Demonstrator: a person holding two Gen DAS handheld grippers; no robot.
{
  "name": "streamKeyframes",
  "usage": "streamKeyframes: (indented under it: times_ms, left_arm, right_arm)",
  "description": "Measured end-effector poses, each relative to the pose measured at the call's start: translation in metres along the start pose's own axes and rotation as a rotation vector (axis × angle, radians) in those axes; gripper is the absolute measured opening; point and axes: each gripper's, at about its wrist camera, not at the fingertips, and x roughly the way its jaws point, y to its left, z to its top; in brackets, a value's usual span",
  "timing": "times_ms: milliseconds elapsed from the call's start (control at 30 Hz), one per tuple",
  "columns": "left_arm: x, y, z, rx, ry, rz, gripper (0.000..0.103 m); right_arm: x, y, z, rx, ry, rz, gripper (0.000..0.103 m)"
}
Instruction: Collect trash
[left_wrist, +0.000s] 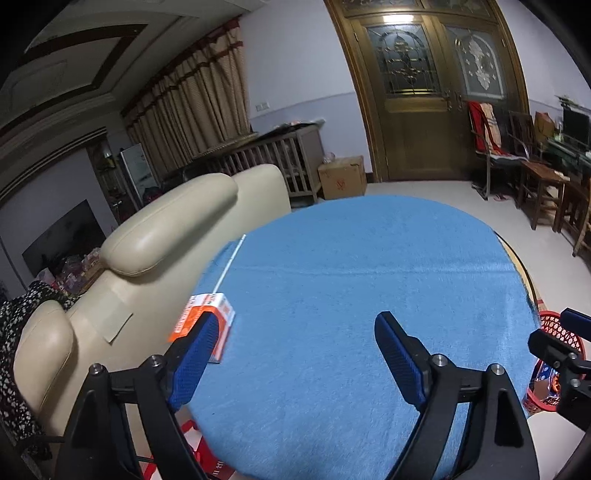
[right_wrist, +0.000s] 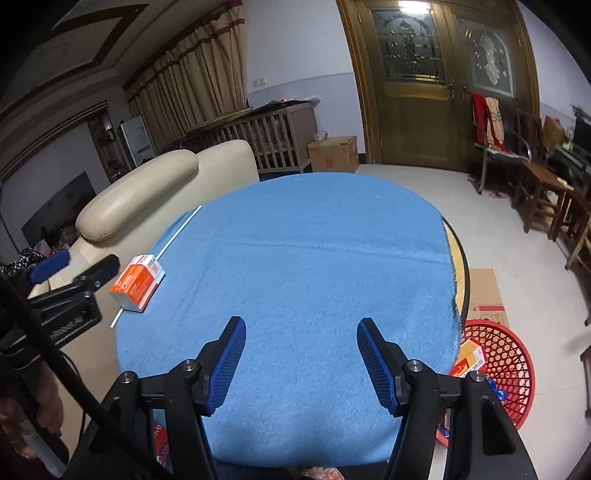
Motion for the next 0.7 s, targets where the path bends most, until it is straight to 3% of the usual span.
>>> streamKeyframes:
  times_ms: [700]
  left_arm:
    - [-0.044,0.041,-0.007,-0.082,-0.067,0.015,0.087]
  right_arm:
    - [-0.044,0.028,-0.006,-0.035,-0.079,-0.001,0.066]
